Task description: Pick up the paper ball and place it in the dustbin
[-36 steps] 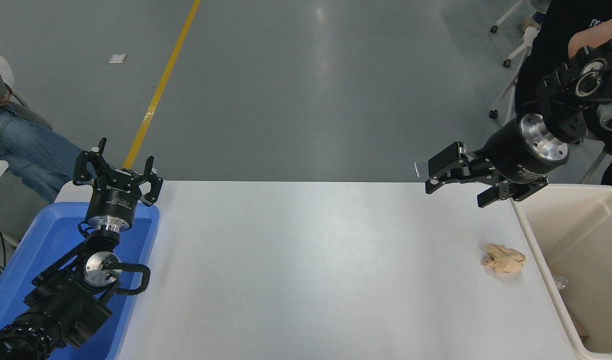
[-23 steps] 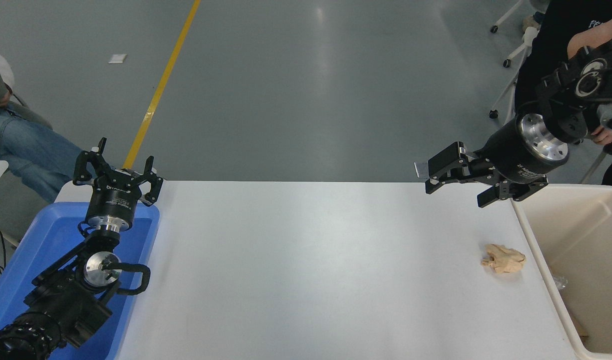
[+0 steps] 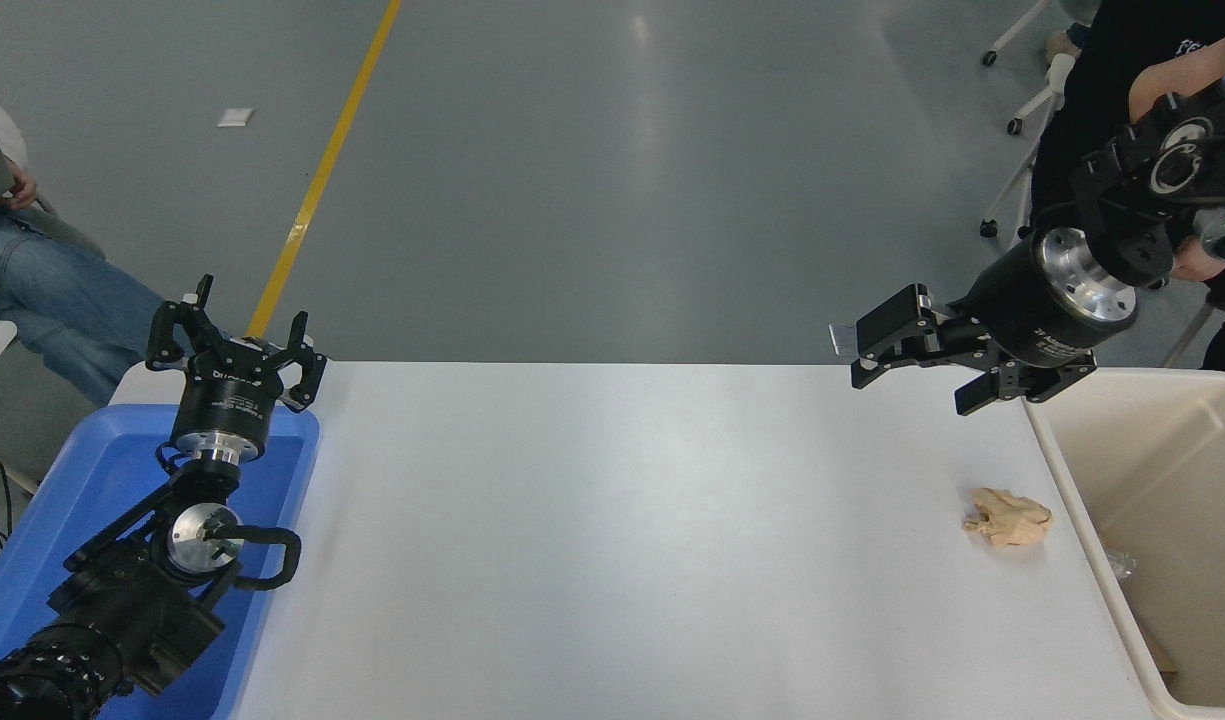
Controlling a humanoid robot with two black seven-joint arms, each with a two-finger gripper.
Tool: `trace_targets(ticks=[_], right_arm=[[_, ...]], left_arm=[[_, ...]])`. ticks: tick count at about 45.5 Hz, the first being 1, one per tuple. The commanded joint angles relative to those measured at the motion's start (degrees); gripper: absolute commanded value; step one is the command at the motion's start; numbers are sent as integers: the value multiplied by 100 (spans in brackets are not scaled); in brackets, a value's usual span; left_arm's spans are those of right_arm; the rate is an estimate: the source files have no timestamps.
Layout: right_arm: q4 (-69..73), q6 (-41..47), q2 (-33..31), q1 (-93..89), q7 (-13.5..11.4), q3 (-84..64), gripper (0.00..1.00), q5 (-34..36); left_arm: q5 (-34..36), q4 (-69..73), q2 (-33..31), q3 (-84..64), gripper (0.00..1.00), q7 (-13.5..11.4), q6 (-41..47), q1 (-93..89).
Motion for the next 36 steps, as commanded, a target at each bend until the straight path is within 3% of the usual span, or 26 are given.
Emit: trace_targets(ticks=[1, 36], right_arm=[[-50, -2, 2, -50, 0, -16, 100, 0], [-111, -20, -165, -94, 9, -52, 100, 404]], left_arm=[[0, -1, 0, 1, 99, 0, -1, 0], [0, -1, 0, 1, 99, 0, -1, 0]])
